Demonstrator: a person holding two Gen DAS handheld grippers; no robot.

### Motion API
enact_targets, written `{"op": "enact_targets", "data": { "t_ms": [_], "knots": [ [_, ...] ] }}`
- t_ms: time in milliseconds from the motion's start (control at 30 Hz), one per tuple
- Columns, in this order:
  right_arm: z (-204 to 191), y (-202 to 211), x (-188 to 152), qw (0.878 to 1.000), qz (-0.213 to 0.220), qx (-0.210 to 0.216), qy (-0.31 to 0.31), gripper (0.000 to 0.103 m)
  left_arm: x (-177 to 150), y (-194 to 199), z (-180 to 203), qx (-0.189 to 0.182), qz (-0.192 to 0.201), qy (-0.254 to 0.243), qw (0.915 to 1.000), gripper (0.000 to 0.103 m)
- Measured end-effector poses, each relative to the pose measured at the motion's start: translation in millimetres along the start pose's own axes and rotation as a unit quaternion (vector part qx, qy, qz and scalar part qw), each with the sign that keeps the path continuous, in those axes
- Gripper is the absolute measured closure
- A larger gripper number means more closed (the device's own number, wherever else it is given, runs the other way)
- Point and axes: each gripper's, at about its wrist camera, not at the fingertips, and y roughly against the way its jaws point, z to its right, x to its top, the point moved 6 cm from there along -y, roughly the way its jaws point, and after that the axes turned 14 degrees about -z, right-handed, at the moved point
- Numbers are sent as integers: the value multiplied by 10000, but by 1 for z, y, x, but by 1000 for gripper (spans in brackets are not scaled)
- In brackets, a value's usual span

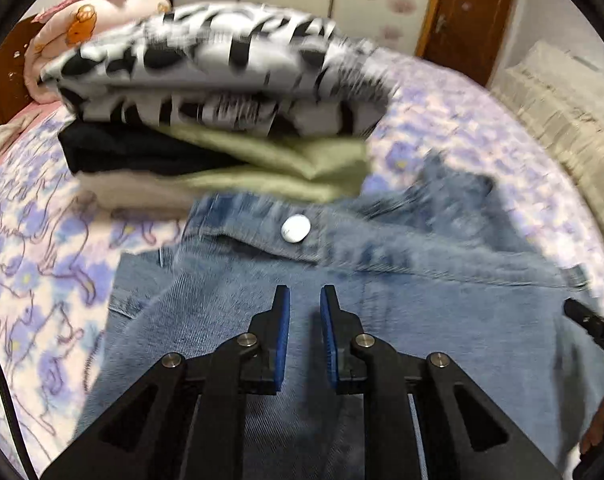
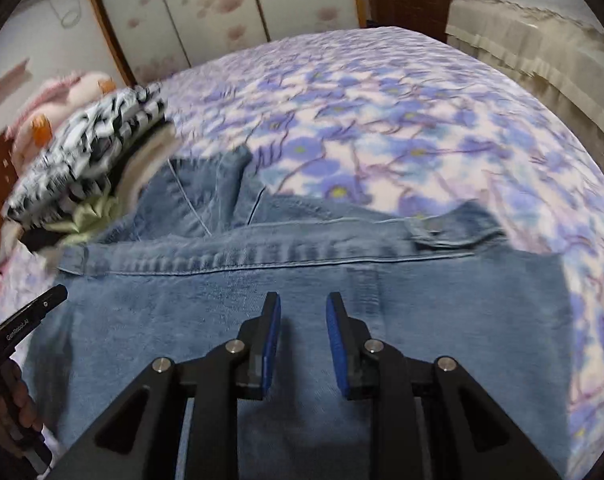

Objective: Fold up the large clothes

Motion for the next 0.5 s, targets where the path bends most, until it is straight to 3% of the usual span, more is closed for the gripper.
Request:
{"op": "enact_targets", "data": {
  "t_ms": [100, 200, 233, 300, 333, 400, 467, 500],
  "knots": [
    [18, -20, 3, 9995, -50, -292, -88, 83, -3, -17, -15, -44, -83, 165, 9998, 90],
    [61, -13, 3, 9967, 103, -681, -419, 86, -3, -17, -36, 181, -15, 169, 9997, 90],
    [75, -10, 2, 9963, 125, -675, -510, 91, -4, -17, -44, 198, -25, 167, 9997, 90],
    [105, -3, -3, 9921, 122, -1042, -689, 90, -6, -16, -57, 115, -77, 206, 9997, 90],
    [119, 1, -6, 9910, 112, -1084, -782, 91, -6, -15, -61, 82, -97, 240, 9996, 90],
    [133, 10, -11, 9928, 84, -711, -960, 92, -7, -12, -65, 59, -158, 288, 9994, 90],
    [135, 23, -15, 9909, 73, -863, -1030, 88, -11, -4, -64, 159, -260, 368, 9989, 85],
    [130, 29, -19, 9913, 29, -845, -1006, 88, -11, 0, -65, 167, -283, 395, 9987, 77]
  ]
}}
